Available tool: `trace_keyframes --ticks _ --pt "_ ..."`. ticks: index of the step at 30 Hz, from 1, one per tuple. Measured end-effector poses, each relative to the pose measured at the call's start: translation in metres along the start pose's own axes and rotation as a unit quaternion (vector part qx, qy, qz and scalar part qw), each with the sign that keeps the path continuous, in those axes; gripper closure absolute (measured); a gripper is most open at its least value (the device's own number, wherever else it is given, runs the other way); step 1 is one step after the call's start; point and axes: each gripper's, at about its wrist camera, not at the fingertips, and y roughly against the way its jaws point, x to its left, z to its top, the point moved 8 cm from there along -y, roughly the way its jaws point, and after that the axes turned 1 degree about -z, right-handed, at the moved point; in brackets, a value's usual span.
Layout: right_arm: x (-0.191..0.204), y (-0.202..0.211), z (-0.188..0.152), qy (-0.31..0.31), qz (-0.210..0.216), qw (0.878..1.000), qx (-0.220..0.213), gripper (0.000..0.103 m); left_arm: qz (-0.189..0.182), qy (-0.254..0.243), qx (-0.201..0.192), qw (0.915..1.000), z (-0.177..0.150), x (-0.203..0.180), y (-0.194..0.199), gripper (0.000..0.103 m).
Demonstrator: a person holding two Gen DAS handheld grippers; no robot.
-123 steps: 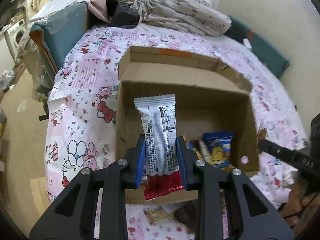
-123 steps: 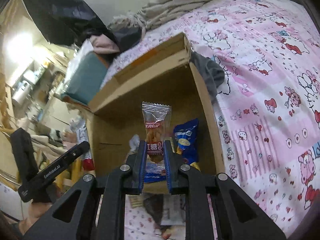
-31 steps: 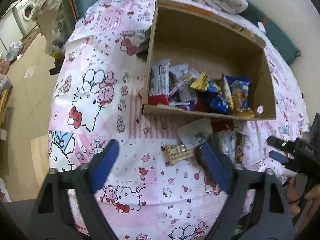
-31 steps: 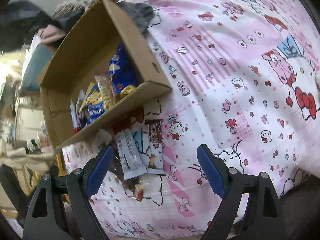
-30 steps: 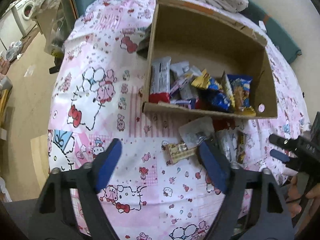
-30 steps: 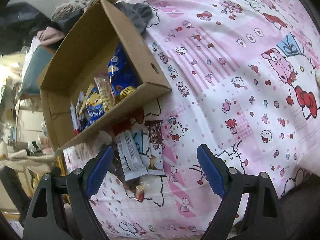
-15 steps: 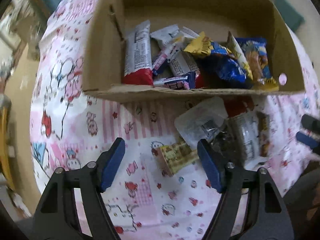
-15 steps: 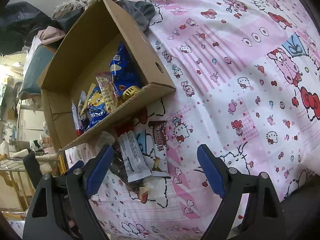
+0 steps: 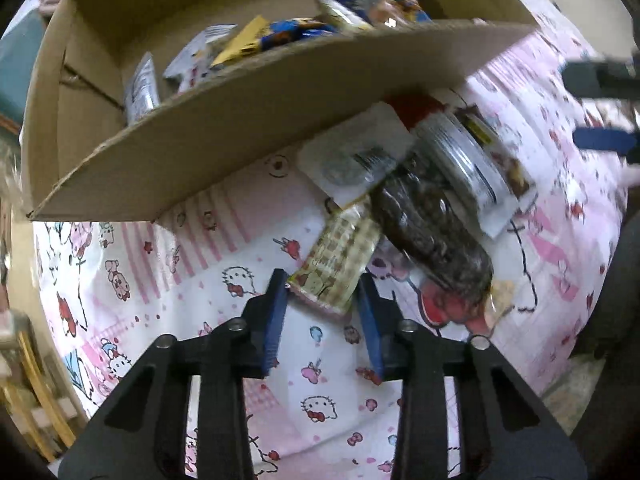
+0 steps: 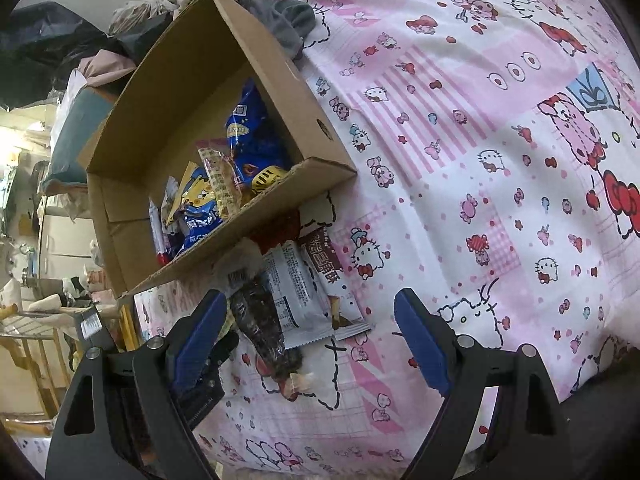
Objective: Organize snacks
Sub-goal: 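Grasp a checkered wafer bar with the left gripper while the right grasps a white packet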
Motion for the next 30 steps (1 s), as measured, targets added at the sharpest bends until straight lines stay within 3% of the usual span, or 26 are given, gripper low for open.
trace_keyframes --ticks 4,12,15,16,17,22,24,25,26,27,28,30 --pt "-0.005 0.002 -0.001 -0.009 -0.002 1.0 0.001 0.015 -0.019 0.018 0.015 0.9995 -0.011 -0.007 0.007 0.075" --pt "0.0 0.001 -0.002 -0.007 0.006 1.0 0.006 0.015 0.018 0.075 0.081 0.9937 -0.065 0.003 0.026 0.071" --pt "0.005 -0.004 -0.004 -0.001 0.011 1.0 0.016 0.015 0.039 0.054 0.088 0.9939 -0.074 -0.004 0.024 0.055" --pt "0.007 -0.007 -0.005 0.002 0.014 1.0 0.022 0.015 0.05 0.043 0.084 0.9943 -0.072 -0.007 0.024 0.045" --pt "0.01 -0.01 -0.008 0.006 0.016 0.999 0.03 0.015 0.053 0.037 0.078 0.9948 -0.069 -0.012 0.023 0.041" --pt "0.024 -0.021 -0.017 0.027 0.031 0.998 0.052 0.016 0.036 0.046 0.047 0.9972 -0.04 -0.022 0.019 0.041" --pt "0.032 -0.022 -0.017 0.038 0.038 0.997 0.049 0.022 0.024 0.029 0.035 0.9987 -0.019 -0.022 0.019 0.041" --pt "0.038 -0.022 -0.016 0.047 0.044 0.997 0.047 0.024 0.02 0.014 0.038 0.999 -0.013 -0.026 0.013 0.045" --pt "0.043 -0.023 -0.015 0.053 0.05 0.996 0.047 0.025 0.021 0.0 0.046 0.9987 -0.011 -0.027 0.006 0.057" --pt "0.047 -0.024 -0.015 0.058 0.058 0.996 0.047 0.029 0.014 -0.001 0.051 0.9986 -0.007 -0.028 0.003 0.062" --pt "0.054 -0.026 -0.014 0.065 0.069 0.994 0.051 0.031 0.009 0.005 0.051 0.9986 -0.006 -0.029 0.005 0.08" --pt "0.073 -0.04 -0.015 0.091 0.089 0.988 0.084 0.031 0.003 0.017 0.055 0.9984 -0.004 -0.027 0.01 0.08"
